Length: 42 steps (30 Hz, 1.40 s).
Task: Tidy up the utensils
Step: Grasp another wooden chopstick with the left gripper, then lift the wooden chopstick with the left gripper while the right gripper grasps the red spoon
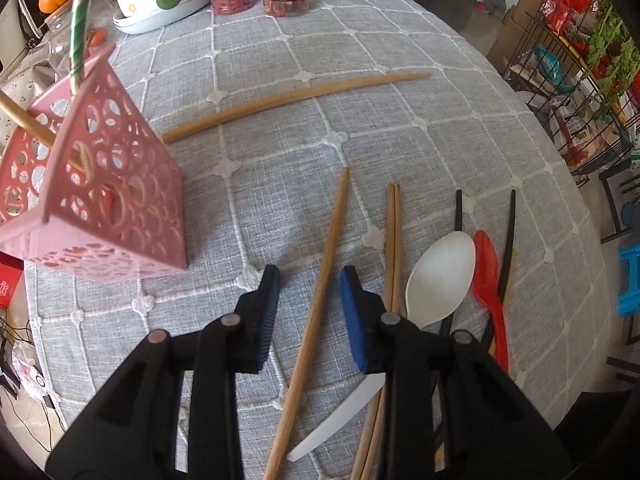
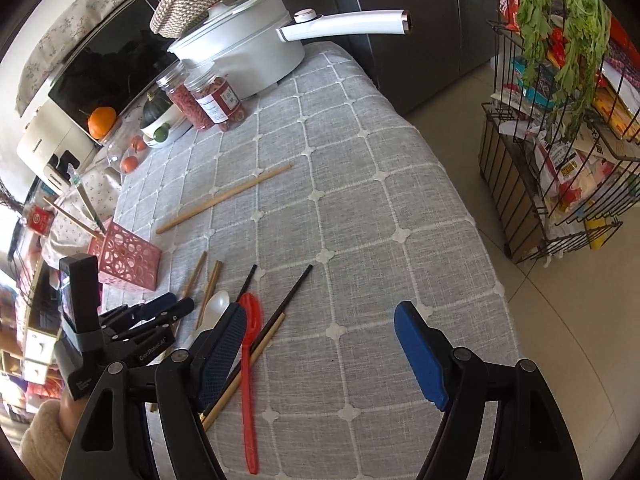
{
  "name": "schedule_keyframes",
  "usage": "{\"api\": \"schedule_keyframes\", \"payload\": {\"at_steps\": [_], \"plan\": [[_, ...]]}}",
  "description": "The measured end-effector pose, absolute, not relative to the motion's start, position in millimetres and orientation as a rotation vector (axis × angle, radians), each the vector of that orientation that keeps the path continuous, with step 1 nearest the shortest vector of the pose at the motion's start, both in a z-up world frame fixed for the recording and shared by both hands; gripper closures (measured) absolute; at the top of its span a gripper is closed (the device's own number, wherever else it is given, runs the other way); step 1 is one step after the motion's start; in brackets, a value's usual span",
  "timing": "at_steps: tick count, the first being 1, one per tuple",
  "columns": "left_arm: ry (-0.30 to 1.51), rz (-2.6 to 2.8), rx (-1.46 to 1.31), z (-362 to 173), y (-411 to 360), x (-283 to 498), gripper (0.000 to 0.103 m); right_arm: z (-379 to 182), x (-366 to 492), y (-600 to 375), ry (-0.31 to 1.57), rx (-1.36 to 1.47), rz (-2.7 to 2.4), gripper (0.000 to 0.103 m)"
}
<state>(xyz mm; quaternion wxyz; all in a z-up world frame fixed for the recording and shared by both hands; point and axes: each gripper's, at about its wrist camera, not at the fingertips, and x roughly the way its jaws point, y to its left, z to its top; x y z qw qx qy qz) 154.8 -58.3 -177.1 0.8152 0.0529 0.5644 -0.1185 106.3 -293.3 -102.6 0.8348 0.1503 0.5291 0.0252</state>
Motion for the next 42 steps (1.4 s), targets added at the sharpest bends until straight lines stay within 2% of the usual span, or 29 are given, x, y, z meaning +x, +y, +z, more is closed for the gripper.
{"api": "schedule_keyframes", "payload": {"at_steps": [5,18,22,38,40,42], "plan": [[1.214,-0.262,0.054,-178,-55,162,0.073,-105,106,-293,1.133,0.345,0.061,0.025],[1.224,-0.250,-0.007,-178,-45,167,0.095,-110,111,-283,1.167,0.324,0.079,0.025],[1.213,-0.267,0.011,-171,-48,161,0.096,-112,113,-278,1.174,0.316,0.083,0.025],[0.977,-0.360,0.026,-85,-28,113,0.096,-141,122,-231,1.279,0.197,0.143,0.026],[0.959,-0.364,0.021,-78,-24,110,0.096,-146,123,-222,1.299,0.173,0.153,0.027],[0.948,-0.363,0.014,-74,-17,108,0.096,-150,124,-213,1.308,0.153,0.164,0.041]]}}
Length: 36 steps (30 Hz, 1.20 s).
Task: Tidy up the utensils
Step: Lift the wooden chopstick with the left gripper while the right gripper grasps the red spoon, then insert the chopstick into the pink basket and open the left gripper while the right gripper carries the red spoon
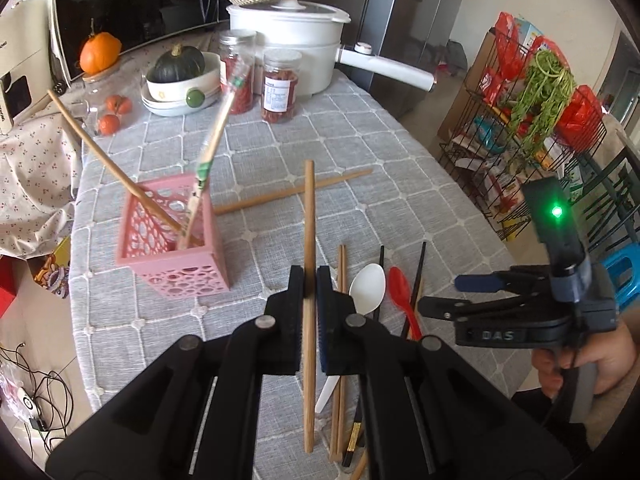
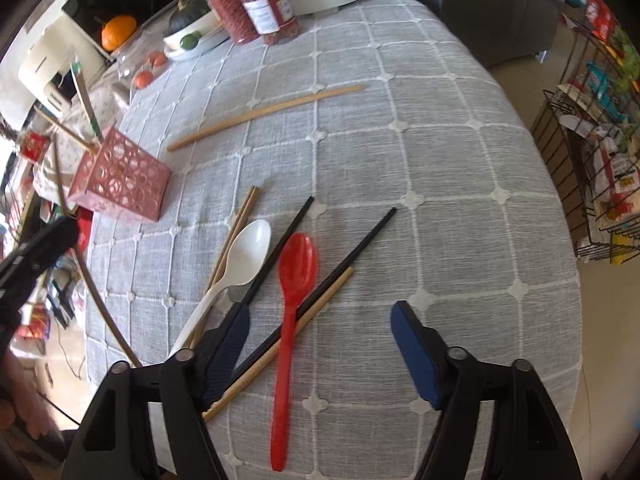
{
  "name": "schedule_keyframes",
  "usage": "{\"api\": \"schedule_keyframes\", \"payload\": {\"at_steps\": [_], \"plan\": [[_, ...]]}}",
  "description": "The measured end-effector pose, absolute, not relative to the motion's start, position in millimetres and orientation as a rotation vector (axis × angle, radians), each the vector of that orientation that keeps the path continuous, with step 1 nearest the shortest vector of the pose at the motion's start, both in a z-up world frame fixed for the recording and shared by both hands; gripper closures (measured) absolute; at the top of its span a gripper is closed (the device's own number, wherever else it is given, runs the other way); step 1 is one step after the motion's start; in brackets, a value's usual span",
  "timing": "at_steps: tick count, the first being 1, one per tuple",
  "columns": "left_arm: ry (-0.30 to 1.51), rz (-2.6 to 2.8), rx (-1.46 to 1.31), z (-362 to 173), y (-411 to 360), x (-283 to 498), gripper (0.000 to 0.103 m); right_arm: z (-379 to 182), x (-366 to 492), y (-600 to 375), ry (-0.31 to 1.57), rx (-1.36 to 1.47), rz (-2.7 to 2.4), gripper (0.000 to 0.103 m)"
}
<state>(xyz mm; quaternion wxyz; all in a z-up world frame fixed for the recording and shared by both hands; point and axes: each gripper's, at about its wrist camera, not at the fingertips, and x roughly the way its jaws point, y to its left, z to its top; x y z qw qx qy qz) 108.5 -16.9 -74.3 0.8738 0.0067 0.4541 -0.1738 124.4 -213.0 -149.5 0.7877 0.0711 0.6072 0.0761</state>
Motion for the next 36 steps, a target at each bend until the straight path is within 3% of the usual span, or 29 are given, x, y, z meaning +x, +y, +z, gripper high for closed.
{"api": "schedule_keyframes", "payload": {"at_steps": [6,15,26,36], "plan": [[0.946,-0.356,-0.007,-72,-2,105,0.096,-160,130,-194,1.345,0.139,0.192,0.070],[0.939,-0.353,-0.024,-68,9,99,0.096,-175,132,-178,1.387,0.057,0.167,0.087],[0.900,-0.335,-0.035,-57,16,92,0.096,-175,134,-181,1.354,0.088,0.178,0.095],[0.736,-0.320,-0.122,-12,33,84,0.096,-86,120,-214,1.061,0.246,0.200,0.095]]}}
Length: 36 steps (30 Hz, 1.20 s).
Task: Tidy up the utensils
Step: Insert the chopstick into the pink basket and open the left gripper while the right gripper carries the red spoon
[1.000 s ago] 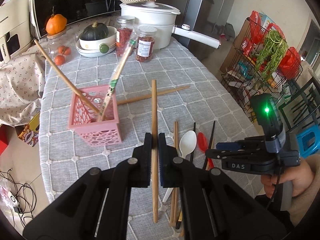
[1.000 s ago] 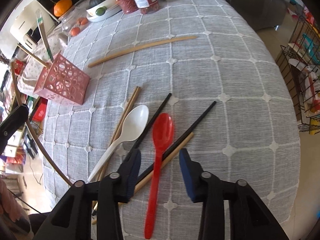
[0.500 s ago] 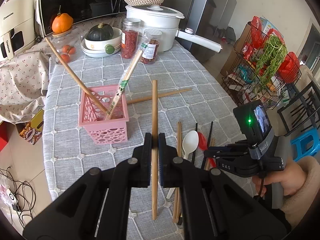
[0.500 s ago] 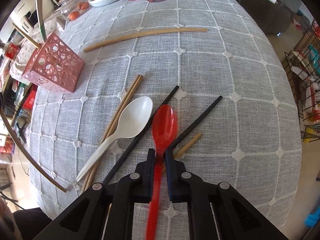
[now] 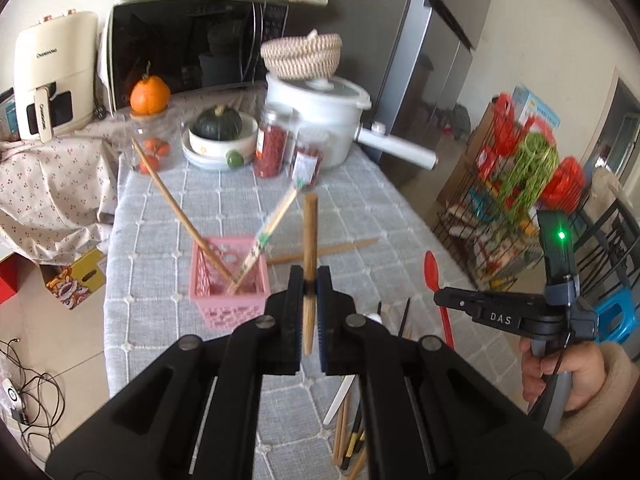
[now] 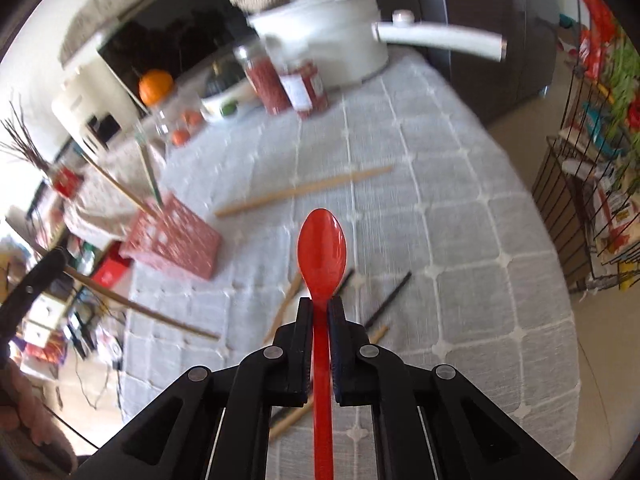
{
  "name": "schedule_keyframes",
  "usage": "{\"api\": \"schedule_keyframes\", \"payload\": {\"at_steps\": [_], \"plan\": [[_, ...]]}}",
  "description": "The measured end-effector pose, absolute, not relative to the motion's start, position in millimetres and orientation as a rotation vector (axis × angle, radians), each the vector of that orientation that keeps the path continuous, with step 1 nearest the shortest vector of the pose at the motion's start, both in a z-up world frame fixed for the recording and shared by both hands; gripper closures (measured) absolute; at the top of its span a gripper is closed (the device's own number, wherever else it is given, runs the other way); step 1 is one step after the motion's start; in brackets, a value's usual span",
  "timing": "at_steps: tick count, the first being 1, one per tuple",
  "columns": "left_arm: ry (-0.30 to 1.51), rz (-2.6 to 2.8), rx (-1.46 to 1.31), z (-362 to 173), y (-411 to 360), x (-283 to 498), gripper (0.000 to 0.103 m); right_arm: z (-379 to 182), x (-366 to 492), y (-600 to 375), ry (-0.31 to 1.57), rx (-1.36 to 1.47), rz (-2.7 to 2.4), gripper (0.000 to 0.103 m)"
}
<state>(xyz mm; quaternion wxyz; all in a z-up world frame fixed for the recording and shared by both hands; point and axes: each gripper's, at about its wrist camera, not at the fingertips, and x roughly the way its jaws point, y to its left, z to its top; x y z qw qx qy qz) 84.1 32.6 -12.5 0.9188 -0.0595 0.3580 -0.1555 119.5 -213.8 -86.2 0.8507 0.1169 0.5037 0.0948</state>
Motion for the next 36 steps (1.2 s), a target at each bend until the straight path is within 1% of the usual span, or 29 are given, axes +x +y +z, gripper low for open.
{"api": "schedule_keyframes", "payload": {"at_steps": [4,6,12,14,27,36], "plan": [[0.582,-0.279,-0.151,15,44,75,0.096,-56,115,-220,0.939,0.285,0.193,0.095],[0.510,-0.247,-0.160,25,51,70,0.096,-50,116,-221,0.909,0.295,0.195,0.095],[0.339,-0.156,-0.219,41,72,64,0.096,-44,113,-222,0.888,0.298,0.199,0.095],[0.319,-0.140,-0.203,41,74,67,0.096,-46,111,-220,0.888,0.297,0.202,0.095],[0.507,-0.097,-0.310,-4,93,103,0.096,-51,111,-219,0.900,0.297,0.202,0.095],[0.670,-0.098,-0.382,-39,97,131,0.096,-53,111,-217,0.911,0.295,0.213,0.095]]}}
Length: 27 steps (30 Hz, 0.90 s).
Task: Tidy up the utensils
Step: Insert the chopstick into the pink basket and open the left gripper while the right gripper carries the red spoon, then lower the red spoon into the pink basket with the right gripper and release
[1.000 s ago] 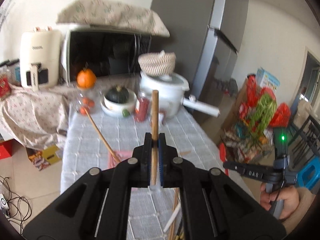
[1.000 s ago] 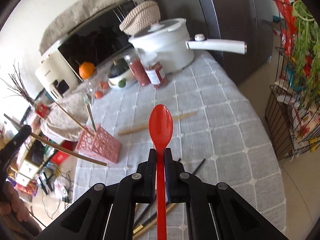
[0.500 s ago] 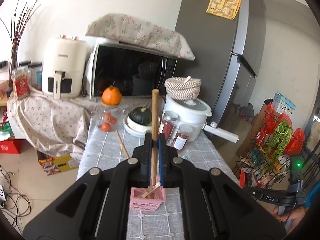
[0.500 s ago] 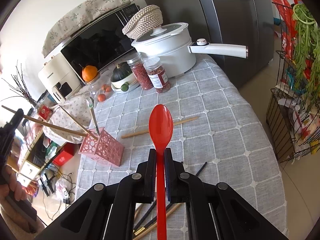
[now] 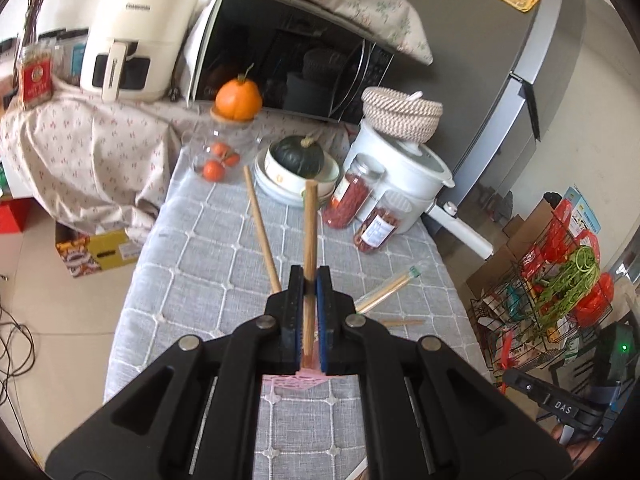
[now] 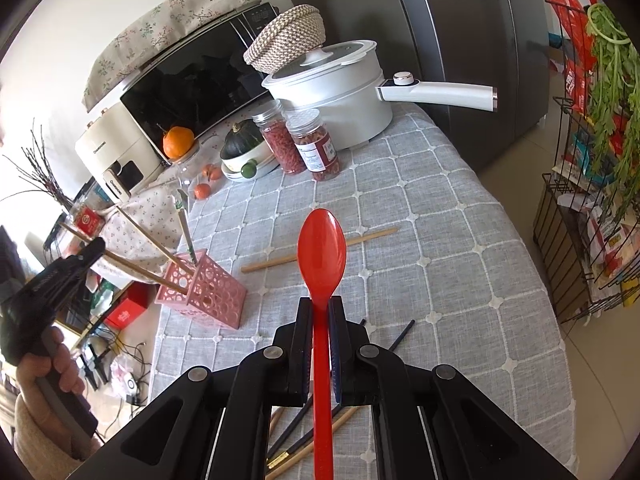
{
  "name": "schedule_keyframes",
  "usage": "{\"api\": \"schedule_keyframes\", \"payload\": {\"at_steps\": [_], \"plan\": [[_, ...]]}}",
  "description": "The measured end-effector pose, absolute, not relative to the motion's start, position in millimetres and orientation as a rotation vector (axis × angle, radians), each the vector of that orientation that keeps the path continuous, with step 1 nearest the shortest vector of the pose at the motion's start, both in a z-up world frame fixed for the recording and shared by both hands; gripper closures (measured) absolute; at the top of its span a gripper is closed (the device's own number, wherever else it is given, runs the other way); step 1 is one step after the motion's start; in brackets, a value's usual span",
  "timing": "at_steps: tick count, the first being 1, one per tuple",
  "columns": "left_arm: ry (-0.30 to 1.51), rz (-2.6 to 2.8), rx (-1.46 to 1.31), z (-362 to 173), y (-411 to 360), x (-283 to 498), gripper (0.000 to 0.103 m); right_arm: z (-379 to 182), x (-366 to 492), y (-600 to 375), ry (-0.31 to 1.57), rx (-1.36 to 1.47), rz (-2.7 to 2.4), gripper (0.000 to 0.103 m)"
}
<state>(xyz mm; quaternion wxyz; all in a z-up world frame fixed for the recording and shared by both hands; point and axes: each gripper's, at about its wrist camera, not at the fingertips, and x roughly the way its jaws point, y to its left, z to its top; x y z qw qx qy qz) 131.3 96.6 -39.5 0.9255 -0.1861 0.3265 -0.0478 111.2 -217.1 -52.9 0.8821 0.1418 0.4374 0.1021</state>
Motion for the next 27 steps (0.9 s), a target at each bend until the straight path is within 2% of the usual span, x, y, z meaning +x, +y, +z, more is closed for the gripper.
{"api": "schedule_keyframes", "payload": {"at_steps": [5,11,14,17,20,21,22,24,27], "plan": [[0.723,-0.095,-0.395,-54,96,144,0.096,-50,111,-212,0.894,0.288,0.233,0.095],[0.707,-0.091,-0.414,-59,100,151,0.096,-41,110,-202,0.838,0.291,0.261,0.095],[0.715,-0.074,-0.405,-63,100,152,0.093,-36,111,-193,0.802,0.309,0.273,0.095],[0.718,-0.075,-0.387,-62,99,151,0.076,-34,112,-181,0.759,0.334,0.281,0.095],[0.717,-0.077,-0.354,-59,99,147,0.053,-31,116,-165,0.717,0.366,0.294,0.095],[0.725,-0.073,-0.342,-59,99,146,0.043,-31,117,-160,0.703,0.377,0.297,0.095],[0.731,-0.067,-0.330,-59,100,145,0.039,-30,119,-155,0.689,0.390,0.299,0.095],[0.749,-0.074,-0.307,-60,101,141,0.038,-29,122,-147,0.660,0.417,0.295,0.095],[0.782,-0.079,-0.291,-61,107,131,0.030,-27,128,-137,0.619,0.448,0.280,0.095]]}}
